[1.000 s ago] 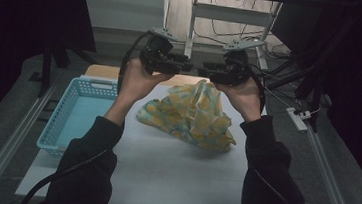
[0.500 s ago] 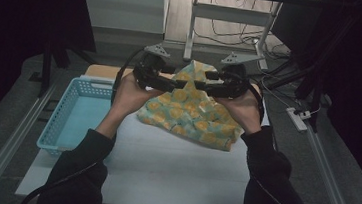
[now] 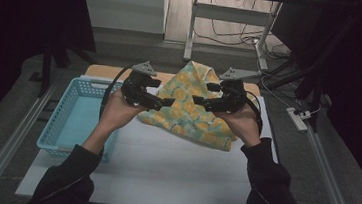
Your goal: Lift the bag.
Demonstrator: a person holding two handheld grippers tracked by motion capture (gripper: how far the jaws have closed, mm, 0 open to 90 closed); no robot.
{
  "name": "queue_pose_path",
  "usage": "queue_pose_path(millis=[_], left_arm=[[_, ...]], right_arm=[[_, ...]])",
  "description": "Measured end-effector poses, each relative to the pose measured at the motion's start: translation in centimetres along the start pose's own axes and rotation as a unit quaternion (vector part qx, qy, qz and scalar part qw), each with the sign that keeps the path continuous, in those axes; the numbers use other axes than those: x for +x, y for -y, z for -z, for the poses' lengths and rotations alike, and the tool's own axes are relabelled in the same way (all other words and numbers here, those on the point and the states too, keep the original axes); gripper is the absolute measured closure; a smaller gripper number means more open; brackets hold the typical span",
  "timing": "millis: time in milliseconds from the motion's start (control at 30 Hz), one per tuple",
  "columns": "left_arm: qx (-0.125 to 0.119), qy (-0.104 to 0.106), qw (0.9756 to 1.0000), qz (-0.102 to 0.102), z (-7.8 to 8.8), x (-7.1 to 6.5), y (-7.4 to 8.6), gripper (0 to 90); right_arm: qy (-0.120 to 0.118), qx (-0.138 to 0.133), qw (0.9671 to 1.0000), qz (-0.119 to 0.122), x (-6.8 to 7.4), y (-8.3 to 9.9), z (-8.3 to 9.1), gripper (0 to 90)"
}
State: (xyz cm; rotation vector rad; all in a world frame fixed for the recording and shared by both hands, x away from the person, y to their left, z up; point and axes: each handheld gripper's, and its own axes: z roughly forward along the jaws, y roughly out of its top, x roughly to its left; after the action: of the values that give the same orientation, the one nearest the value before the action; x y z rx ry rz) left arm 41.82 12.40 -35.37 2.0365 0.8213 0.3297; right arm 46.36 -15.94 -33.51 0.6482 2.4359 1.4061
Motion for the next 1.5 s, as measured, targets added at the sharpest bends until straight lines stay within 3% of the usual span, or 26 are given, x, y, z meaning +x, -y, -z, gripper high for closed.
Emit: queue_pose_path(millis=[333,467,833,1200,1500], left_arm=[[0.013,-0.002,0.9998,0.012,0.5,-0.8,3.3,6.4],[0.009,0.002,0.9998,0.016,0.9,-1.1,4.6,3.5],[0.012,0.007,0.9993,0.036,1.8,-1.6,8.9,0.0],[0.018,0.004,0.9984,0.053,3.2,-2.8,13.1,0.0],[0.02,-0.009,0.997,0.075,4.7,-4.0,16.9,0.0]], right_arm=[[-0.007,-0.001,1.0,-0.001,1.2,2.3,0.1,18.7],[-0.012,-0.003,0.9998,-0.012,1.4,3.4,0.1,16.1],[-0.018,0.019,0.9994,-0.024,2.6,6.9,0.0,10.3],[-0.001,0.029,0.9995,-0.014,3.9,9.8,0.4,3.4],[0.013,0.032,0.9991,-0.024,4.4,12.5,1.6,2.5]])
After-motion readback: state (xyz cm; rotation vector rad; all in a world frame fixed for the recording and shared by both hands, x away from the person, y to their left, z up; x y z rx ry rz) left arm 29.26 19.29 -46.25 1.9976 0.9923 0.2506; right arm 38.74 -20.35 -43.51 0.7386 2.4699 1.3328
